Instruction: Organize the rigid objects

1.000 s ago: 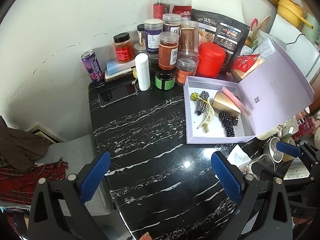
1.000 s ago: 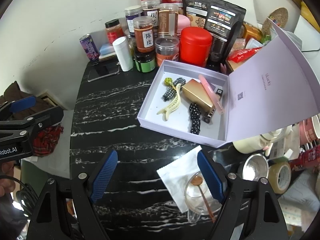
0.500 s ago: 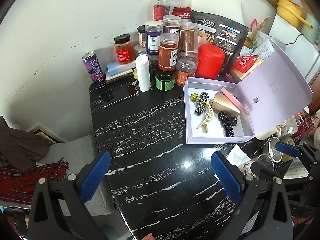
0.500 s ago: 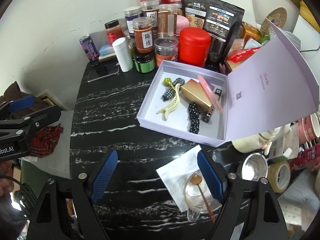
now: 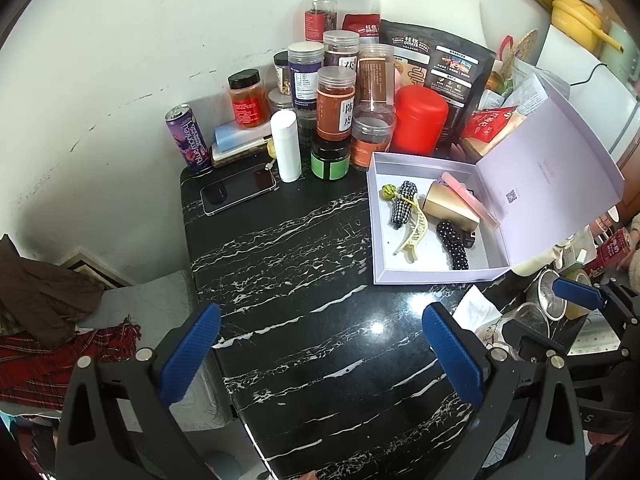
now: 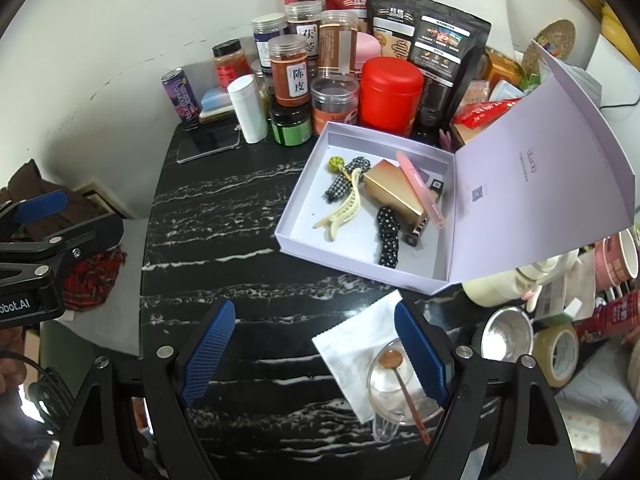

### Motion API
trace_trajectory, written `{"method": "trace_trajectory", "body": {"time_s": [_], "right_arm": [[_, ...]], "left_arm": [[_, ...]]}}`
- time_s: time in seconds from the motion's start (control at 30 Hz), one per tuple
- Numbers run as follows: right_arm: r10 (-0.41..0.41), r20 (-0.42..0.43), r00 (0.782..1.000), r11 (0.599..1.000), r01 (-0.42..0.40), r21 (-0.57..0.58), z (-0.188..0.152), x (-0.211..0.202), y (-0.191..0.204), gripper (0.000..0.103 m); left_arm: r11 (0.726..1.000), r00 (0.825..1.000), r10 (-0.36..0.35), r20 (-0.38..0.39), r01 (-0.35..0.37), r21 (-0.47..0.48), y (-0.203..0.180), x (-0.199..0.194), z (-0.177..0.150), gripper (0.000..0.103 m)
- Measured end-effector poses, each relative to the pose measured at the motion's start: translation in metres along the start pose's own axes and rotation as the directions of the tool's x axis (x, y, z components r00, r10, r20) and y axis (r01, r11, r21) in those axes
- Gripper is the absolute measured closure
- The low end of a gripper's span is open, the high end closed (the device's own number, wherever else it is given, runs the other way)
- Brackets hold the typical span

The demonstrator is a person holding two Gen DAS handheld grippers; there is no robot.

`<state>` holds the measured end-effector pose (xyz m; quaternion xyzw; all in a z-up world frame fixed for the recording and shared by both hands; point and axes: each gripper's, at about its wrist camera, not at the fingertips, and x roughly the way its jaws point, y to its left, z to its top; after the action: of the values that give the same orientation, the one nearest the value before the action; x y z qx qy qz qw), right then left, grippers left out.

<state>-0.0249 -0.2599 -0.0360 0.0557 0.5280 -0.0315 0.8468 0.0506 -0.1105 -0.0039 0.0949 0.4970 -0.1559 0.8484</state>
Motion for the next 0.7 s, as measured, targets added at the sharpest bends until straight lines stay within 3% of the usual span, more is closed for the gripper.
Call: {"method": "trace_trajectory", "body": {"time_s": [0.7], "right_arm": [[-0.002, 0.002, 1.000, 1.000, 0.002, 0.002, -0.0011, -0.0035, 0.0015, 0.020]], "left_arm": [[1.000, 1.000, 0.008, -0.003, -0.008, 0.012, -0.0024, -0.0067, -0.0045, 0.000]]}}
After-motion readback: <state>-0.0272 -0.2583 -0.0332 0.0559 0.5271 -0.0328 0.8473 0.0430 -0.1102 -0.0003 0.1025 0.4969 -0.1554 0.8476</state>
